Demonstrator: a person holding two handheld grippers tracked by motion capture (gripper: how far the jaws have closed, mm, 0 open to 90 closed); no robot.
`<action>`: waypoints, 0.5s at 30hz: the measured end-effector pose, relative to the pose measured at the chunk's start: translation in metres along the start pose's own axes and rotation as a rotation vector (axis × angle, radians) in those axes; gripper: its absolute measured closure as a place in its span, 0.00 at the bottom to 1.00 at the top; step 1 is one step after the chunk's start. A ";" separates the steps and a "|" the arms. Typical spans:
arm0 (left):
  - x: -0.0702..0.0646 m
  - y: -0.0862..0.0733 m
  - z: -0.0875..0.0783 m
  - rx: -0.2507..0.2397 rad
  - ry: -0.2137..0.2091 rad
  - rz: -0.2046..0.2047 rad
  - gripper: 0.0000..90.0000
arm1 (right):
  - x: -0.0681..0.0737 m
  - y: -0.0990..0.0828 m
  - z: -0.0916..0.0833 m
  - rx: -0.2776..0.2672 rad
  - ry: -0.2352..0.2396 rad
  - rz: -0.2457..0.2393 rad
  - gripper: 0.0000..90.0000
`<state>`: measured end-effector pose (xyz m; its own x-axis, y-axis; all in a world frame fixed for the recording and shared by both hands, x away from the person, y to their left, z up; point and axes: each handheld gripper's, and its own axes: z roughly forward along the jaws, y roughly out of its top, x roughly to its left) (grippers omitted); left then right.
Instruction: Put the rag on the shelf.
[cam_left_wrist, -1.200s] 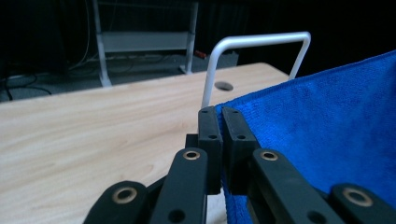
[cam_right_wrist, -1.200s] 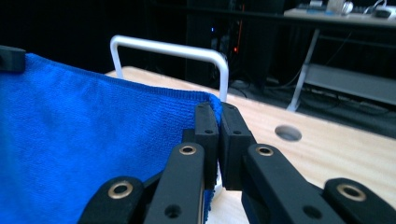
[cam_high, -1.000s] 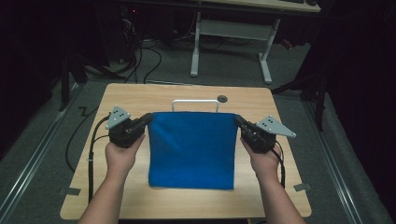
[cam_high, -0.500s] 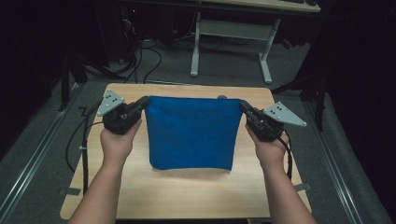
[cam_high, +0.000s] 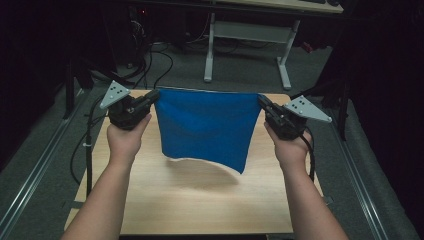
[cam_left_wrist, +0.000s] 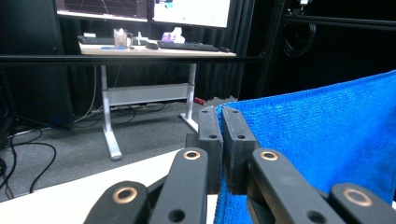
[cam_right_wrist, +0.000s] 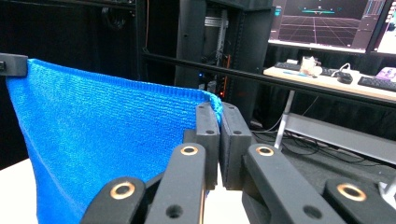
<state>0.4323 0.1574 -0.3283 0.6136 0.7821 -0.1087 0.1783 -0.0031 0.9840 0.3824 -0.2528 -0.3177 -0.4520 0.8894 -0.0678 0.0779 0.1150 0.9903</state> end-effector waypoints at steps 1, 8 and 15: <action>0.000 0.000 0.000 0.000 0.000 0.000 0.97 | 0.000 0.000 0.000 0.000 0.000 0.000 0.98; 0.003 0.011 0.009 0.006 0.026 0.016 0.97 | -0.003 0.012 0.009 0.008 -0.008 0.005 0.99; 0.010 0.022 0.024 0.017 0.057 0.056 0.97 | -0.013 0.024 0.027 0.011 -0.014 0.001 0.98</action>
<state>0.4604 0.1503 -0.3110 0.5785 0.8145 -0.0447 0.1585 -0.0585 0.9856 0.4143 -0.2497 -0.2962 -0.4390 0.8958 -0.0686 0.0882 0.1190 0.9890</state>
